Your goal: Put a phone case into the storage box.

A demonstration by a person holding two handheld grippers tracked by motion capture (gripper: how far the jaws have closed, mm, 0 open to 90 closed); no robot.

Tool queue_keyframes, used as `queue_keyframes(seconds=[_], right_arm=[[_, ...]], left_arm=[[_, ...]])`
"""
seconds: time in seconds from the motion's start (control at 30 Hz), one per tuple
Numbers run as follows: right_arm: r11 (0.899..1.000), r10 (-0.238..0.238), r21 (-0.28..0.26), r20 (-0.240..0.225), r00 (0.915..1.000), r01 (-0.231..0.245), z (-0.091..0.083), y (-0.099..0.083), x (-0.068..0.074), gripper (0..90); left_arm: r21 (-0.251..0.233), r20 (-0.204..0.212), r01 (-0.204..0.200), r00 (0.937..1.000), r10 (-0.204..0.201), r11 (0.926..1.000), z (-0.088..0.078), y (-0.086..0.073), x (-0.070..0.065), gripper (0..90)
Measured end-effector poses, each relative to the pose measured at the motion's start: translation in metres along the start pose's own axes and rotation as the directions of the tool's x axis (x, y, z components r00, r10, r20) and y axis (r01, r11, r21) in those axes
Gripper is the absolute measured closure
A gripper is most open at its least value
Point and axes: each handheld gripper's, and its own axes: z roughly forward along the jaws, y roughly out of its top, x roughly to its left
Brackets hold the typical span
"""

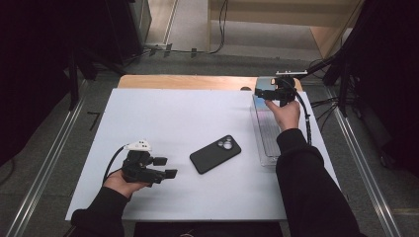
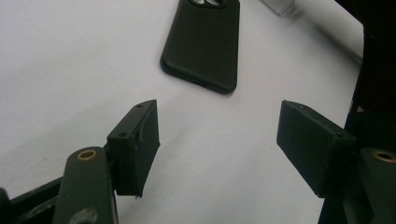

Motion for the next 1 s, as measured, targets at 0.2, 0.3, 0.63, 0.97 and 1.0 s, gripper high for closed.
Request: queue_keyframes(seconds=[0.2, 0.3, 0.63, 0.97, 1.0], right_arm=[[1.0, 0.001, 0.017, -0.037, 0.9993, 0.0, -0.019, -0.002, 0.004, 0.0], [1.0, -0.012, 0.022, -0.068, 0.9976, 0.014, -0.027, -0.006, 0.007, 0.0], [0.995, -0.071, 0.053, -0.186, 0.9799, 0.082, -0.054, -0.023, 0.027, 0.0], [0.988, -0.125, 0.046, -0.295, 0.9473, 0.144, -0.077, -0.04, 0.048, 11.9], [0.987, -0.13, 0.05, -0.312, 0.9411, 0.153, -0.079, -0.042, 0.05, 12.5]], left_arm=[[0.004, 0.001, -0.007, 1.0, 0.007, 1.0, 0.002, 0.002, 0.0, 29.9], [0.004, 0.003, -0.008, 1.0, 0.008, 1.0, 0.003, 0.004, 0.0, 29.9], [-0.002, 0.007, -0.004, 1.0, 0.004, 1.0, 0.005, 0.009, 0.002, 30.0], [-0.008, 0.009, 0.004, 1.0, -0.004, 1.0, 0.004, 0.012, 0.003, 29.9], [-0.008, 0.008, 0.005, 1.0, -0.005, 1.0, 0.003, 0.012, 0.003, 29.9]])
